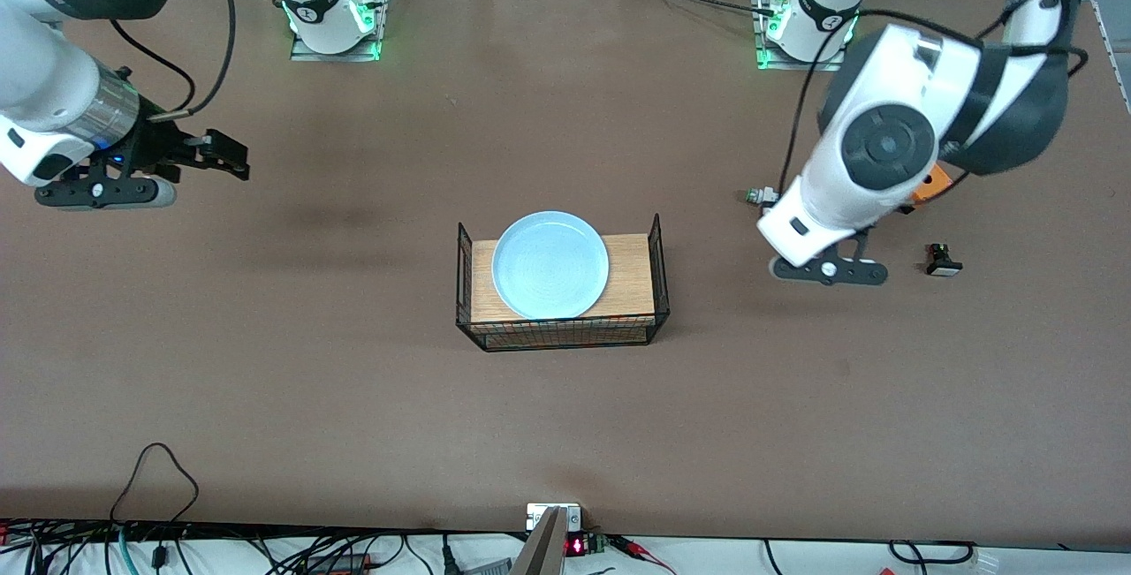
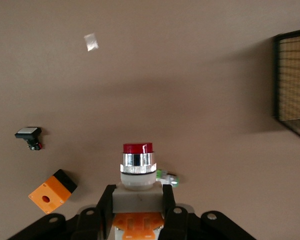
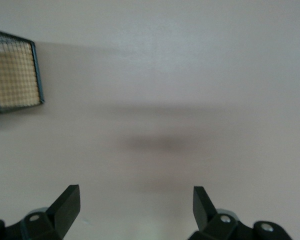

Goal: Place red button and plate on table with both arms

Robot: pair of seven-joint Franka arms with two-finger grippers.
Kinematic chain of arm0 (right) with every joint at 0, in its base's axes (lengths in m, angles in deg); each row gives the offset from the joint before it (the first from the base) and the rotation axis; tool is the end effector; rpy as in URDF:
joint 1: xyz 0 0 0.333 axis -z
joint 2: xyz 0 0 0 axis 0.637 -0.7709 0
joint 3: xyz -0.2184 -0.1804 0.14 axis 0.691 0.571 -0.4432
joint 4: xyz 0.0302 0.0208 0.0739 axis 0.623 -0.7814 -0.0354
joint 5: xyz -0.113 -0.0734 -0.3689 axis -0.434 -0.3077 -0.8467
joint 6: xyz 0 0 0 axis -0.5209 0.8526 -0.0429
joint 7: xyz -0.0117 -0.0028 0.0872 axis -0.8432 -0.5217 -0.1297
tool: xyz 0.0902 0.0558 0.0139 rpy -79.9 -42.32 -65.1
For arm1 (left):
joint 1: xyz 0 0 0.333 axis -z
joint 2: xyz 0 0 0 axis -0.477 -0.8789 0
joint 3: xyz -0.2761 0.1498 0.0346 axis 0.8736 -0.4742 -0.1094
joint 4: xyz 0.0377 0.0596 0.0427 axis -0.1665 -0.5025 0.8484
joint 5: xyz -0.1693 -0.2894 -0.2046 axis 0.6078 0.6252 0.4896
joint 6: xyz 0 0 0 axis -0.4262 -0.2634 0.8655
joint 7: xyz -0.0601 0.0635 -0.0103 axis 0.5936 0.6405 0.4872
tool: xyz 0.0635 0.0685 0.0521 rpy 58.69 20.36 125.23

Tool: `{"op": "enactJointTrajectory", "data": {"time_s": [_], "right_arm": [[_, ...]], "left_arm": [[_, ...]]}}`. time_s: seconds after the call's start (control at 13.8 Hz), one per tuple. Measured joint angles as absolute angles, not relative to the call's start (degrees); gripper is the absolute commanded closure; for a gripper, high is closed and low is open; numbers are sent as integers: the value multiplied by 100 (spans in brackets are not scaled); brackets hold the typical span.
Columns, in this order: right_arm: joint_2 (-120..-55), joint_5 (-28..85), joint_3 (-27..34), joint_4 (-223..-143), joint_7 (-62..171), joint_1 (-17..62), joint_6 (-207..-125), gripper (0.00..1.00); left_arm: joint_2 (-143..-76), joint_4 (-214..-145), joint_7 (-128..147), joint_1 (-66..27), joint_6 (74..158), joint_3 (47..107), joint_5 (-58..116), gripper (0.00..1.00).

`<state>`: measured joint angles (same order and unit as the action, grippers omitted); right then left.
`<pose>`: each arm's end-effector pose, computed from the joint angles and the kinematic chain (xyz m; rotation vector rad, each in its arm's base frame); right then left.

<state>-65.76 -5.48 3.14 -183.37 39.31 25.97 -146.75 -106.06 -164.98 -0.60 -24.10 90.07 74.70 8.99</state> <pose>0.5584 0.0862 0.5382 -3.1045 0.0722 0.1435 0.6150 -0.1822 0.4361 -2.9489 0.1437 0.3406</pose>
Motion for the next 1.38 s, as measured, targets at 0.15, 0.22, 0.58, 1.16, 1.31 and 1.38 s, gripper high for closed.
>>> {"op": "enactJointTrajectory", "data": {"time_s": [0.15, 0.22, 0.58, 1.16, 1.31, 1.38], "right_arm": [[-6615, -506, 298, -18273, 2599, 2062, -14693, 0], [-6653, -506, 287, -18232, 1883, 1729, -14745, 0], [-7184, -390, 257, -17991, -375, 628, -15543, 0], [-8649, -180, 256, -17718, -2698, -27, -17184, 0], [-8896, -179, 257, -17626, -2846, -61, -17294, 0], [-8998, -177, 257, -17602, -2872, -69, -17359, 0]], "left_arm": [[-10690, -17054, 500, -2932, 9737, 7463, 903, 96], [-10727, -17423, 769, -3197, 10263, 7461, 906, 96], [-10783, -18974, 1578, -3946, 12422, 7465, 908, 96], [-11261, -20026, 2187, -4466, 14633, 7484, 909, 0], [-11259, -20024, 2192, -4476, 14633, 7503, 908, 0], [-11257, -20008, 2192, -4475, 14612, 7509, 908, 0]]}}
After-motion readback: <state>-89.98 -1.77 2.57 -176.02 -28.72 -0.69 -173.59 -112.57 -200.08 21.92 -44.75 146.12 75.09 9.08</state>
